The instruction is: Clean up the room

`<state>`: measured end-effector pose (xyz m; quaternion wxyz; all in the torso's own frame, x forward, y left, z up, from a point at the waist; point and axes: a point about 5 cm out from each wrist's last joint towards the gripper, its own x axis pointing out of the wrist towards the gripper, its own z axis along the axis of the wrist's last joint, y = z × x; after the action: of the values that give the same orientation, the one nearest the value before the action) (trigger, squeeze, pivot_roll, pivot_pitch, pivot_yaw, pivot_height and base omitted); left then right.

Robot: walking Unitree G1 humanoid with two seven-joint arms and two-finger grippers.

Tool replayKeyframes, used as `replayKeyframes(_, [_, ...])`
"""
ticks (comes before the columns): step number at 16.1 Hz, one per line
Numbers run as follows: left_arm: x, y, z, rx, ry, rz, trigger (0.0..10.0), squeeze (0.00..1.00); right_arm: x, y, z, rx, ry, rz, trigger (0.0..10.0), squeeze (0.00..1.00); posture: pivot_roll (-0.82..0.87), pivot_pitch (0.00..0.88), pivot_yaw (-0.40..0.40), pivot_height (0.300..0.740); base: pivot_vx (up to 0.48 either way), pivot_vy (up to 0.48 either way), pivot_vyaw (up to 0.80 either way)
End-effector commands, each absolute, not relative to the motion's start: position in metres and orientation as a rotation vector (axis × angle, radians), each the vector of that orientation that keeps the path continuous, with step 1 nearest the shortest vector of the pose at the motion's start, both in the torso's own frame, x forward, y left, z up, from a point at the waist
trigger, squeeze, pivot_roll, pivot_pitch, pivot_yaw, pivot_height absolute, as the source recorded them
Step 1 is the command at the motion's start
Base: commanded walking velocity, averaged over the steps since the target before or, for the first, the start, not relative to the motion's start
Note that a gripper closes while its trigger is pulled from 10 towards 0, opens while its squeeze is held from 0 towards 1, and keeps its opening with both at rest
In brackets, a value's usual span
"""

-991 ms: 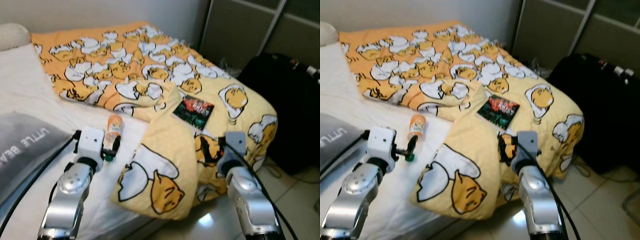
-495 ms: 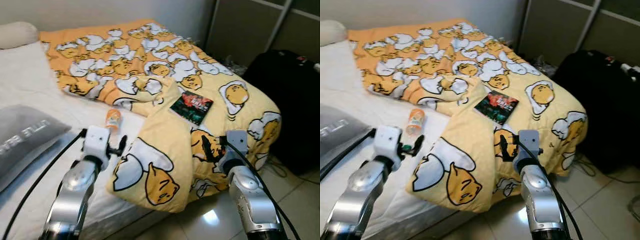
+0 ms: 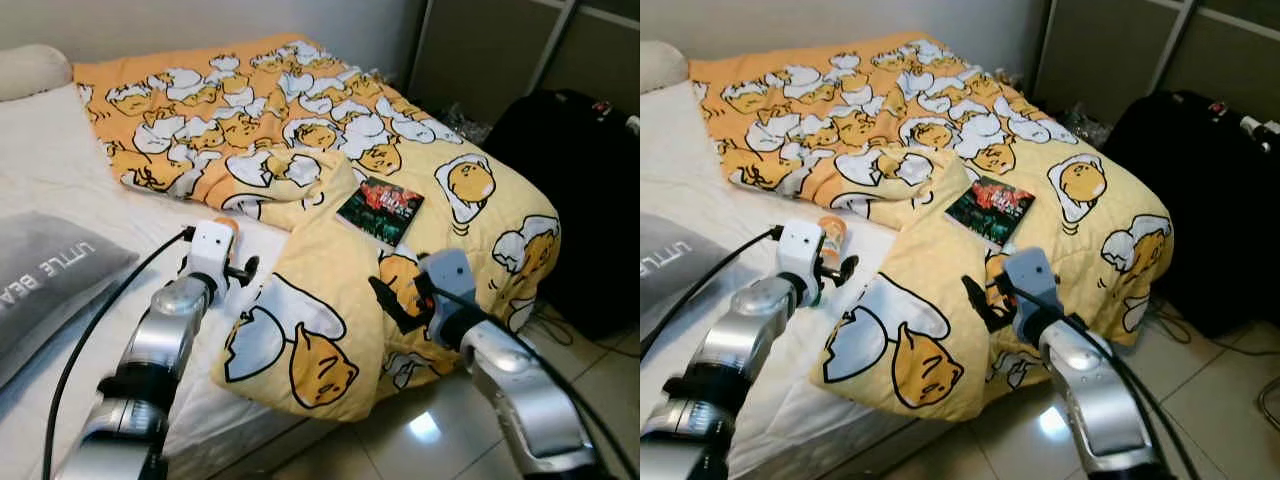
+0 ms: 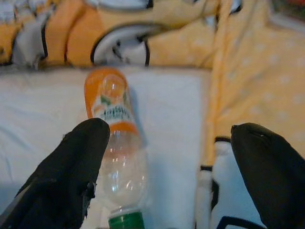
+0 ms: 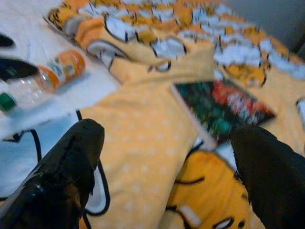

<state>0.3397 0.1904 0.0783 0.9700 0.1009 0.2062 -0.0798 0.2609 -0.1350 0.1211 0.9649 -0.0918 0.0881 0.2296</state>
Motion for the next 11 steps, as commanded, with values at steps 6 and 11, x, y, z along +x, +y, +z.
replayKeyframes(6, [0.358,0.208,0.079,0.251,0.456,-0.04,10.0,0.0,0.236,-0.131,0.154,-0.089,0.205,0.703,10.0,0.0,-0.09,0.0,-0.012,0.74,0.0,0.0,0.0])
replayKeyframes(11, [0.358,0.21,0.075,0.258,0.481,-0.014,10.0,0.0,0.224,-0.133,0.161,-0.105,0.275,0.777,10.0,0.0,-0.13,0.033,-0.042,0.74,0.0,0.0,0.0])
